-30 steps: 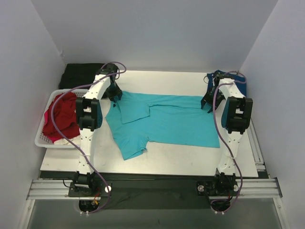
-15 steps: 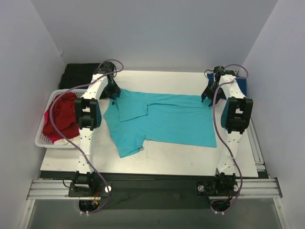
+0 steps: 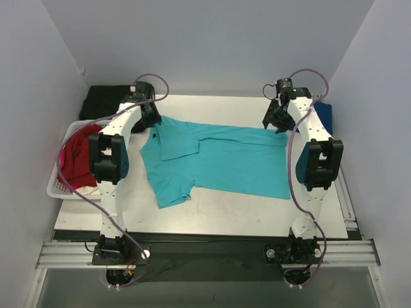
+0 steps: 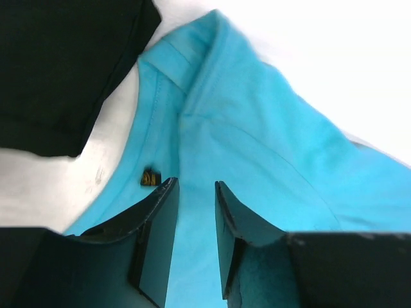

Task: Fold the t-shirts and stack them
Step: Fold the flattened tshirt in 1/3 of the way, then grap the side of the flattened tshirt closest away from the robot with both arms

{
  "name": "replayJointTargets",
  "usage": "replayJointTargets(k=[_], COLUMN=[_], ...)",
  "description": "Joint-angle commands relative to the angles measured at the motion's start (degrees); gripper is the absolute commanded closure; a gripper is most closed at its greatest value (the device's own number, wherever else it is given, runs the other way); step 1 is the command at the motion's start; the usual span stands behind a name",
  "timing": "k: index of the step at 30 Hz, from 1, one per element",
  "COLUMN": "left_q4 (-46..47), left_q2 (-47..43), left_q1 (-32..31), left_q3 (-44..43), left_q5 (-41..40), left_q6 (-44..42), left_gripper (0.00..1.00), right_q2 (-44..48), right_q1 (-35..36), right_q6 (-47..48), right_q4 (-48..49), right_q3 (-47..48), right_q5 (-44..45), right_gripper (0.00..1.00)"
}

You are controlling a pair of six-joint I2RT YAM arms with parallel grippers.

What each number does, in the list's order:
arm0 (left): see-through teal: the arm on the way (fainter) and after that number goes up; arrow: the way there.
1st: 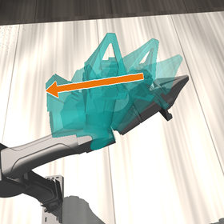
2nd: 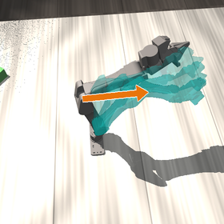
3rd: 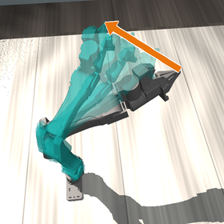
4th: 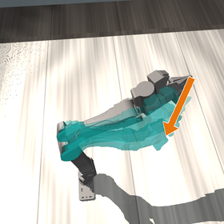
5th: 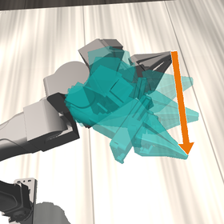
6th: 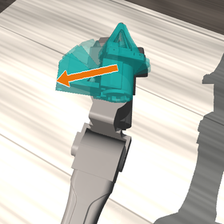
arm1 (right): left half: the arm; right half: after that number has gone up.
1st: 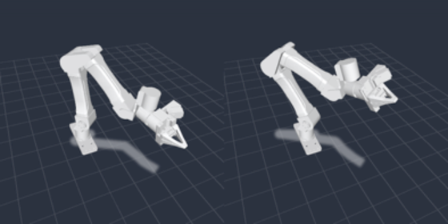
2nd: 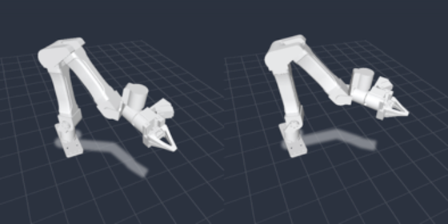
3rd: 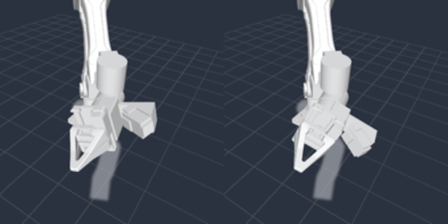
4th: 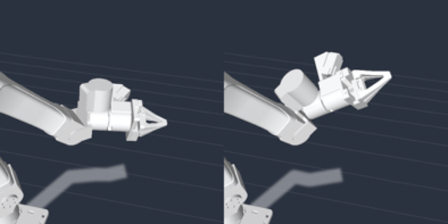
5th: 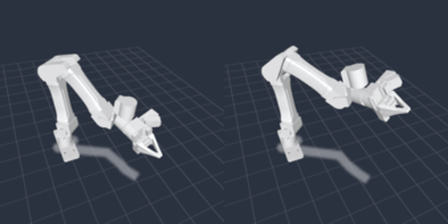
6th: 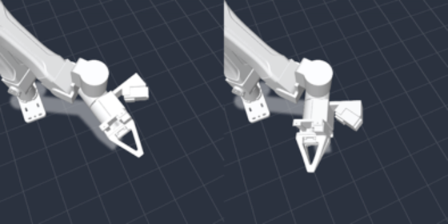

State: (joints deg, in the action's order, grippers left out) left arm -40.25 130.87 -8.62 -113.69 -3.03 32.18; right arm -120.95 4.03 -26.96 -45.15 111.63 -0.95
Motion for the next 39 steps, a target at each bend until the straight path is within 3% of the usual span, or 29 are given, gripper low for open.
replayJointTargets(k=[1, 4, 8, 12, 18, 22, 30, 39], left_q4=[6.59, 6.06, 5.27, 2.81, -0.62, -1.41, -4.22, 1.75], left_q2=[-14.04, -22.30, -33.90, -46.81, -57.99, -60.64, -59.59, -59.24], left_q1=[-0.43, -0.87, -1.22, -1.57, -3.50, -5.00, -7.81, -9.04], left_q3=[5.11, 12.85, 31.80, 44.39, 57.42, 64.80, 70.00, 75.72], left_q5=[-2.51, -3.12, -4.00, -3.22, 1.17, 3.02, 7.59, 12.87], left_q6=[-3.79, -3.80, -3.27, -3.01, -0.55, 1.91, 7.62, 12.72], left_gripper=[0.59, 0.57, 0.54, 0.50, 0.45, 0.44, 0.44, 0.45], right_q2=[7.81, 12.29, 19.15, 26.63, 33.40, 35.07, 34.55, 33.67], right_q1=[1.85, 4.14, 7.30, 9.14, 11.61, 13.63, 16.44, 19.17], right_q6=[-0.98, -2.22, -5.37, -7.75, -8.63, -9.34, -10.57, -12.32], right_q4=[-1.79, -1.00, 2.42, 5.85, 6.47, 6.56, 6.65, 6.74], right_q3=[-3.96, -9.91, -19.33, -29.44, -38.58, -41.49, -42.64, -44.66], right_q5=[3.68, 4.73, 6.05, 5.52, 6.66, 7.19, 7.28, 7.98], right_gripper=[0.54, 0.54, 0.52, 0.49, 0.49, 0.49, 0.49, 0.49])
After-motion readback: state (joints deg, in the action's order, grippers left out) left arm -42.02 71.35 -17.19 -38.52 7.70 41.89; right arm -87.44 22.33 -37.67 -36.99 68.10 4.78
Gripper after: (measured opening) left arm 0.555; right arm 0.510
